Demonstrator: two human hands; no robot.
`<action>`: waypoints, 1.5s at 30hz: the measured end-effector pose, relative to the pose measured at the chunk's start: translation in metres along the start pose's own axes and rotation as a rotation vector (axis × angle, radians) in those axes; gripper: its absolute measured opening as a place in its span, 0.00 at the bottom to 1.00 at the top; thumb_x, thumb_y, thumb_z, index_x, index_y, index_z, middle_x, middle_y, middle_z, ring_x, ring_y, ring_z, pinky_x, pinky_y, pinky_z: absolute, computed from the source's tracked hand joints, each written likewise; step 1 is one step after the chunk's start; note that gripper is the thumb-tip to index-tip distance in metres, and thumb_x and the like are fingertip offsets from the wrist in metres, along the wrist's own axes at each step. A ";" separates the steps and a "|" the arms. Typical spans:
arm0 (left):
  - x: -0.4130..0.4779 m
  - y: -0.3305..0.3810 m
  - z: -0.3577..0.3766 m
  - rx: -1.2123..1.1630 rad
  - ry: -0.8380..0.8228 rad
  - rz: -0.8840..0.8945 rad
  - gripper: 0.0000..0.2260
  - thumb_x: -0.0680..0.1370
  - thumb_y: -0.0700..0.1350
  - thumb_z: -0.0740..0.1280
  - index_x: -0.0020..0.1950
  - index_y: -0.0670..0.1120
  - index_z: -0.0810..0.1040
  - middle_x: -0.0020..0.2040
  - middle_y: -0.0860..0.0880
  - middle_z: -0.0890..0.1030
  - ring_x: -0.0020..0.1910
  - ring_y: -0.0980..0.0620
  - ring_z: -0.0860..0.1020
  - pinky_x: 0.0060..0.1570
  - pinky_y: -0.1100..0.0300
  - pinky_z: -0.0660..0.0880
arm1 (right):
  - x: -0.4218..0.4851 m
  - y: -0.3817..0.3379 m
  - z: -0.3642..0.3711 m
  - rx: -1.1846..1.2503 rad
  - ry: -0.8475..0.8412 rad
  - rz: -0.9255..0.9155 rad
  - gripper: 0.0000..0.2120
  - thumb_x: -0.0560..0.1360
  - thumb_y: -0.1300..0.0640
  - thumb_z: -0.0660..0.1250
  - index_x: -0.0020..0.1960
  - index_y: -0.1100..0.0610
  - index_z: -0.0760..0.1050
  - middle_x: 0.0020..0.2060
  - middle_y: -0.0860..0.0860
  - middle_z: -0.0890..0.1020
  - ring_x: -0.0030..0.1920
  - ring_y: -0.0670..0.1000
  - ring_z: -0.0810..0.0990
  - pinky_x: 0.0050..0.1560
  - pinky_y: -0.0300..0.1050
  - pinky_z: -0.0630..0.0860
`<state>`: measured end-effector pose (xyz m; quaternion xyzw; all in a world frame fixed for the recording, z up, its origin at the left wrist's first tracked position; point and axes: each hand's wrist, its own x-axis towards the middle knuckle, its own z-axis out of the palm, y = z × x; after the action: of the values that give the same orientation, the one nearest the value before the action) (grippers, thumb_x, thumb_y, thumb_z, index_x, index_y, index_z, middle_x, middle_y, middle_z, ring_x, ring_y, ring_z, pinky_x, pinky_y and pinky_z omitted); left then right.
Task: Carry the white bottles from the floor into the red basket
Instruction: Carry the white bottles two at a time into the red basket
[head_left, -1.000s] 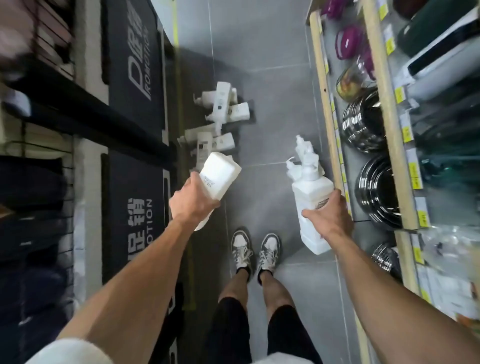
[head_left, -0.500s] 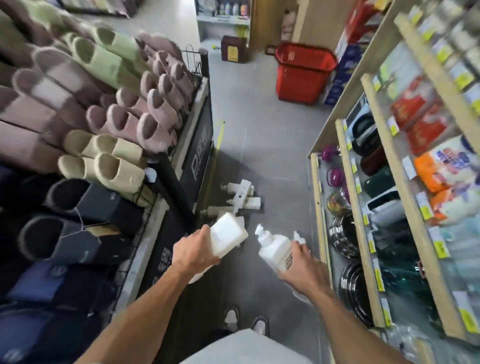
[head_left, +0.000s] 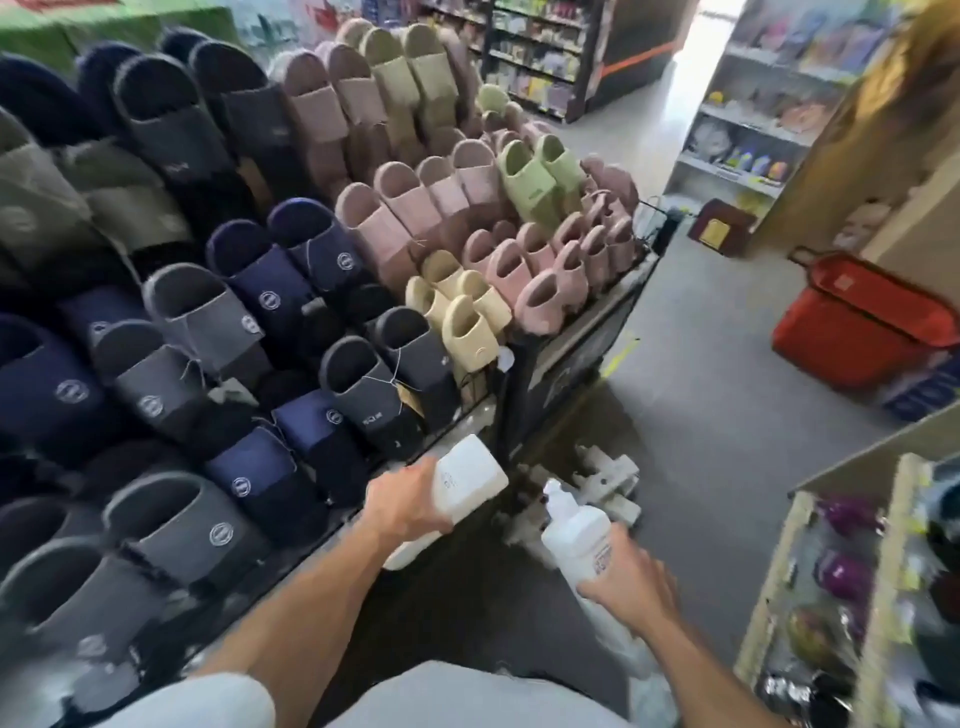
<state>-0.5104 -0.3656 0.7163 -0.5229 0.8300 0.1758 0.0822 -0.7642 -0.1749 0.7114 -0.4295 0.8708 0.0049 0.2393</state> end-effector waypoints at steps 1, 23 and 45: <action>-0.008 -0.007 0.001 -0.024 0.006 -0.055 0.33 0.63 0.63 0.73 0.61 0.50 0.67 0.50 0.49 0.81 0.49 0.43 0.80 0.42 0.52 0.73 | 0.005 -0.006 -0.002 -0.015 -0.006 -0.051 0.33 0.66 0.38 0.72 0.63 0.48 0.62 0.57 0.49 0.81 0.56 0.58 0.81 0.46 0.48 0.69; -0.334 -0.032 0.128 -0.352 0.027 -1.155 0.29 0.62 0.62 0.73 0.52 0.53 0.62 0.44 0.54 0.78 0.42 0.47 0.79 0.39 0.55 0.72 | -0.011 -0.159 0.055 -0.509 -0.318 -1.007 0.32 0.63 0.36 0.71 0.58 0.48 0.61 0.46 0.46 0.78 0.49 0.55 0.80 0.46 0.49 0.70; -0.609 -0.065 0.206 -0.645 0.151 -1.777 0.28 0.62 0.61 0.73 0.53 0.51 0.65 0.45 0.52 0.77 0.43 0.45 0.77 0.41 0.55 0.70 | -0.304 -0.326 0.216 -0.804 -0.454 -1.636 0.30 0.61 0.38 0.73 0.53 0.48 0.62 0.42 0.44 0.77 0.41 0.51 0.78 0.45 0.50 0.76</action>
<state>-0.1937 0.1981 0.7071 -0.9708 0.0426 0.2354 -0.0165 -0.2732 -0.1072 0.7120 -0.9473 0.1637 0.2193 0.1664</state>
